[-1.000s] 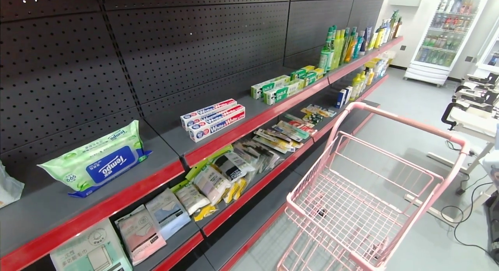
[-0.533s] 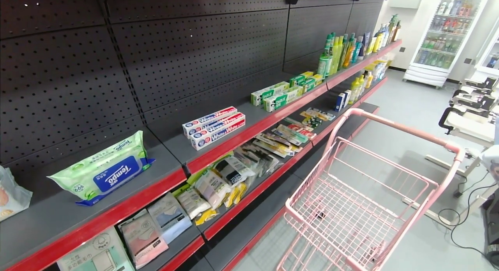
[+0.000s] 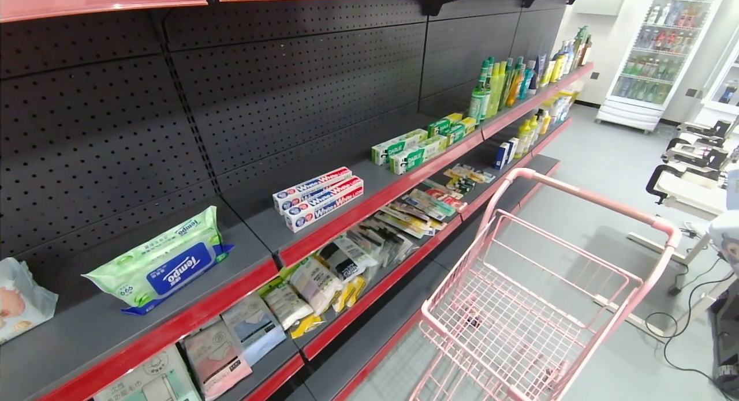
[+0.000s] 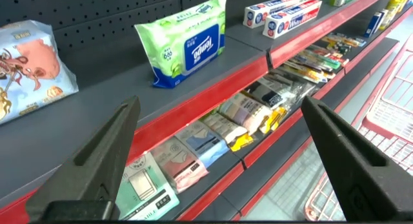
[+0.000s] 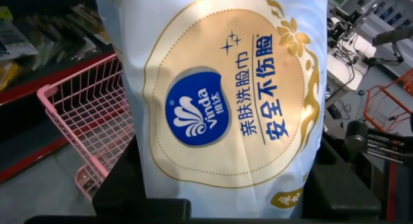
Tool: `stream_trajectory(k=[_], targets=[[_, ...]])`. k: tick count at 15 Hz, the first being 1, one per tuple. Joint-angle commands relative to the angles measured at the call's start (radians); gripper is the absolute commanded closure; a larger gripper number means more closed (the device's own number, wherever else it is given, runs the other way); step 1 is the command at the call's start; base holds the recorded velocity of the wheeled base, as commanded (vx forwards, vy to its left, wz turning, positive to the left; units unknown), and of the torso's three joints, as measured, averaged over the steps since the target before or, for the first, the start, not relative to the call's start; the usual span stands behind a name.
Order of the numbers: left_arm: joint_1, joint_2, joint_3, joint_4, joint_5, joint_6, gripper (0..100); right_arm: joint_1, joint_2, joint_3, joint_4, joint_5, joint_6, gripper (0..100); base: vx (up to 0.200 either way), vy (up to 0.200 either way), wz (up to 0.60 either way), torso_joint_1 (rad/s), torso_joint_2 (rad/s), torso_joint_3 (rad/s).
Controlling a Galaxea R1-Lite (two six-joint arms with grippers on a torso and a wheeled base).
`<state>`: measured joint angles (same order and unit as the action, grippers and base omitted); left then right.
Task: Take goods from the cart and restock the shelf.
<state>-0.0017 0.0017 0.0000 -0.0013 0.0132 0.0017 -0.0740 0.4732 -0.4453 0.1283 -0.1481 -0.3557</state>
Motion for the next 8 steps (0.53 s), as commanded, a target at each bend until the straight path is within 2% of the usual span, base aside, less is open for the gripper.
stream_trajectory(k=[1, 8], targets=[[0.0, 0.001, 0.0, 0.0, 0.001, 0.0, 0, 0.0, 0.007, 0.0, -0.001, -0.001, -0.006, 100, 0.0, 0.0, 0.0, 0.11, -0.21, -0.119], [0.0, 0.001, 0.0, 0.0, -0.001, -0.002, 0, 0.0, 0.042, -0.019, -0.003, 0.001, -0.012, 100, 0.0, 0.0, 0.0, 0.079, -0.14, -0.077]])
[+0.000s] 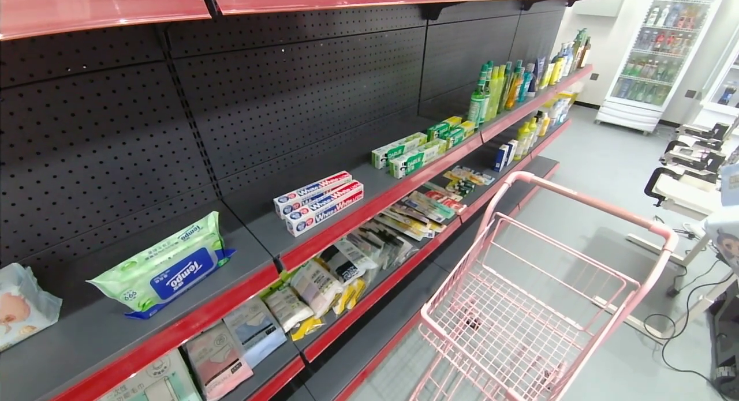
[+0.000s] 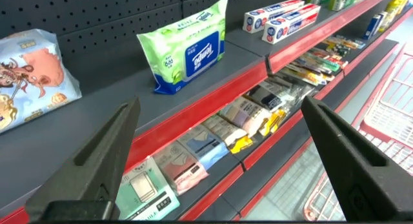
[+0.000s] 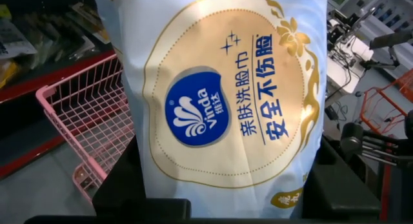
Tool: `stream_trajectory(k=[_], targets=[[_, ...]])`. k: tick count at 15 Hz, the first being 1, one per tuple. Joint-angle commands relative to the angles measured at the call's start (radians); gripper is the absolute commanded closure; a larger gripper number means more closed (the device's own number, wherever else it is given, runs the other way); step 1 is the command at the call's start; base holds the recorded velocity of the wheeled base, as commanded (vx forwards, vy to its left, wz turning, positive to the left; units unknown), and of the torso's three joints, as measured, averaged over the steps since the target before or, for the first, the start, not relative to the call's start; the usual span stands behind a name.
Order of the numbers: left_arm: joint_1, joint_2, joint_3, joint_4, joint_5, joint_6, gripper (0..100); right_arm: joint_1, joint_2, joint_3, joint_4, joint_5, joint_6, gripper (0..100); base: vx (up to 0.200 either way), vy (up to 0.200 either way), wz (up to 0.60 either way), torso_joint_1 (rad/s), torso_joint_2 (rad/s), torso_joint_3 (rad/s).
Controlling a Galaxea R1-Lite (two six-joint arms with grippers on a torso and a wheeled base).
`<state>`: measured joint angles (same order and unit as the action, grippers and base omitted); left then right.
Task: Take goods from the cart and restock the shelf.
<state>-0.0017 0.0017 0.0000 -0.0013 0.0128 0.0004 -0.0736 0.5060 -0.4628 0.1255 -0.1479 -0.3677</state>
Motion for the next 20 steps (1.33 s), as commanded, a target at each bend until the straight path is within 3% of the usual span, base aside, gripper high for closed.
stream_trajectory(k=[1, 7, 20], targets=[[0.0, 0.001, 0.0, 0.0, 0.001, 0.0, 0, 0.0, 0.009, 0.0, 0.0, 0.001, 0.0, 100, 0.0, 0.0, 0.0, 0.08, -0.15, -0.08], [0.0, 0.001, 0.0, 0.0, 0.0, 0.0, 0, -0.003, 0.008, 0.01, 0.002, -0.004, -0.022, 100, 0.0, 0.0, 0.0, 0.037, -0.08, -0.041], [0.0, 0.001, 0.0, 0.0, 0.001, 0.001, 0, -0.003, 0.009, 0.013, 0.002, -0.001, -0.024, 100, 0.0, 0.0, 0.6, 0.005, 0.0, 0.003]])
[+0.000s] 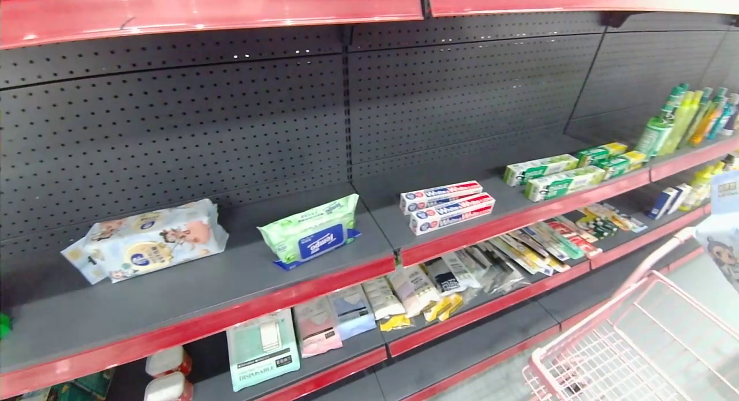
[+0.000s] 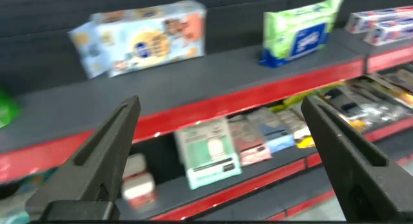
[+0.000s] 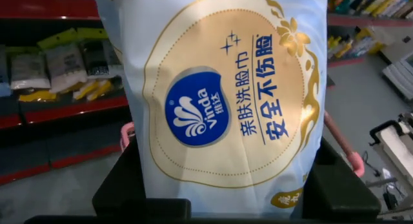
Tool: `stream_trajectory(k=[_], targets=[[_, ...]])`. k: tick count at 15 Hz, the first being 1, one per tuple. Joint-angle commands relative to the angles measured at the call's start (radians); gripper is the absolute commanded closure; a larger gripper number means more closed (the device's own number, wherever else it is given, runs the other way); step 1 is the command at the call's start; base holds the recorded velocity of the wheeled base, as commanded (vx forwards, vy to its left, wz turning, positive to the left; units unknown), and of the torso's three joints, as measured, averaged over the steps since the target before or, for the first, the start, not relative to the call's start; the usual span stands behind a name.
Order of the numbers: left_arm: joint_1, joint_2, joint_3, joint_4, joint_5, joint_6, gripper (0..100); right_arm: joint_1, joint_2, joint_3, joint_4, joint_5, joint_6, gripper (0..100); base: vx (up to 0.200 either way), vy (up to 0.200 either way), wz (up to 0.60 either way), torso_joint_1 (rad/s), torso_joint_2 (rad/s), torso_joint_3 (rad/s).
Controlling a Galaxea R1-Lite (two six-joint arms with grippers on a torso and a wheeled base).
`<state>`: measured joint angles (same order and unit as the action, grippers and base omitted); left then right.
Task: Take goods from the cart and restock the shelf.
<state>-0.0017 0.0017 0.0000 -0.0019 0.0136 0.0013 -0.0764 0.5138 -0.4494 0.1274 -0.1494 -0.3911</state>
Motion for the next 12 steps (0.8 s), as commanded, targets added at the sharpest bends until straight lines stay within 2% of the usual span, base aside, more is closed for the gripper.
stream_trajectory(k=[1, 8, 12], targets=[[0.0, 0.001, 0.0, 0.0, 0.0, 0.0, 0, 0.0, 0.002, 0.0, 0.0, 0.001, 0.0, 100, 0.0, 0.0, 0.6, 0.002, 0.0, 0.007], [0.0, 0.001, 0.0, -0.001, 0.0, -0.001, 0, 0.001, 0.002, 0.001, 0.0, 0.001, 0.0, 100, 0.0, 0.0, 0.6, 0.003, 0.0, 0.001], [0.0, 0.001, 0.0, 0.0, 0.0, -0.001, 0, -0.003, -0.009, 0.023, 0.0, -0.004, -0.012, 100, 0.0, 0.0, 0.0, 0.0, 0.0, 0.0]])
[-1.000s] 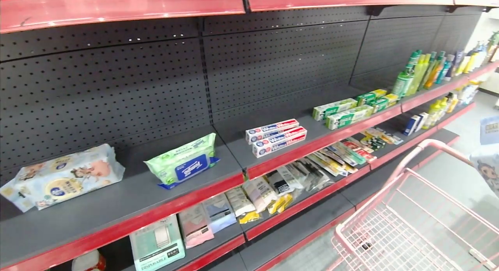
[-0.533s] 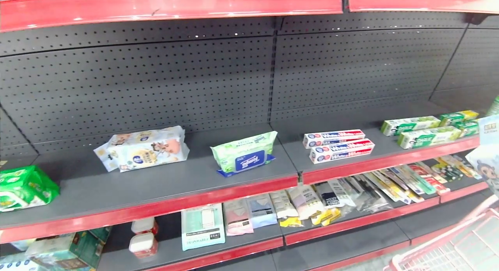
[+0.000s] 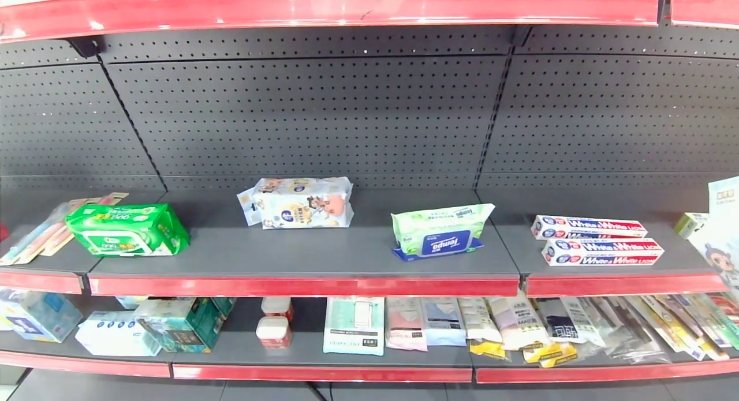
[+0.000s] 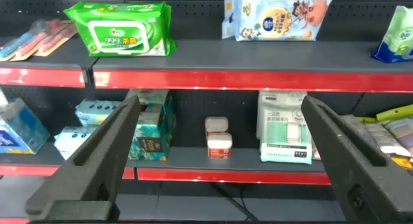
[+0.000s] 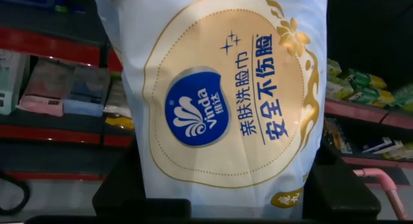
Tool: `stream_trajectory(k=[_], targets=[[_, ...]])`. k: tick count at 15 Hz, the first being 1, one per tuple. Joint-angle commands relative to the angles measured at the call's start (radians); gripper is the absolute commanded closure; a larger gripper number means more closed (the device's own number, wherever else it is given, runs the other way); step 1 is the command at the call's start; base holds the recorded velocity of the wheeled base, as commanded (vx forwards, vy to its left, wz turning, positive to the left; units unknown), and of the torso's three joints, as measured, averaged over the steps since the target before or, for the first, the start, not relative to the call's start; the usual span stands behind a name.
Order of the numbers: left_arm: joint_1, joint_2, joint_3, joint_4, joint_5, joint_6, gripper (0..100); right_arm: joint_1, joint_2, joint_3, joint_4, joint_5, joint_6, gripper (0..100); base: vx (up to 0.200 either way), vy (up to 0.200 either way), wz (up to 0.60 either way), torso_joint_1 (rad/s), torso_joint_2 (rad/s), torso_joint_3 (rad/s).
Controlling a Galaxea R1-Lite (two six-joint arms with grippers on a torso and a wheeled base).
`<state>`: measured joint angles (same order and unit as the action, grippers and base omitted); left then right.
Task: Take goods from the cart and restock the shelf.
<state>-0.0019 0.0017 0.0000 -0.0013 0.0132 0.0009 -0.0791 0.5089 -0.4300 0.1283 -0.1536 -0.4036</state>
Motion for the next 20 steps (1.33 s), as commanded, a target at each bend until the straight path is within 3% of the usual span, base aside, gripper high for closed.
stream_trajectory(k=[1, 7, 11, 20], targets=[[0.0, 0.001, 0.0, -0.002, 0.001, 0.001, 0, -0.001, -0.004, 0.004, -0.001, 0.002, 0.0, 100, 0.0, 0.0, 0.0, 0.0, 0.0, 0.0], [0.0, 0.001, 0.0, -0.002, 0.002, 0.001, 0, 0.002, -0.001, 0.005, -0.001, 0.003, 0.0, 100, 0.0, 0.0, 0.0, 0.0, 0.0, 0.0], [0.0, 0.001, 0.0, -0.002, 0.002, 0.001, 0, 0.002, -0.003, 0.005, -0.001, 0.005, -0.001, 100, 0.2, 0.0, 0.0, -0.005, 0.0, 0.002], [0.0, 0.001, 0.0, 0.0, 0.001, 0.001, 0, 0.002, -0.021, 0.007, -0.003, 0.006, 0.006, 100, 0.0, 0.0, 0.0, 0.0, 0.0, 0.0]])
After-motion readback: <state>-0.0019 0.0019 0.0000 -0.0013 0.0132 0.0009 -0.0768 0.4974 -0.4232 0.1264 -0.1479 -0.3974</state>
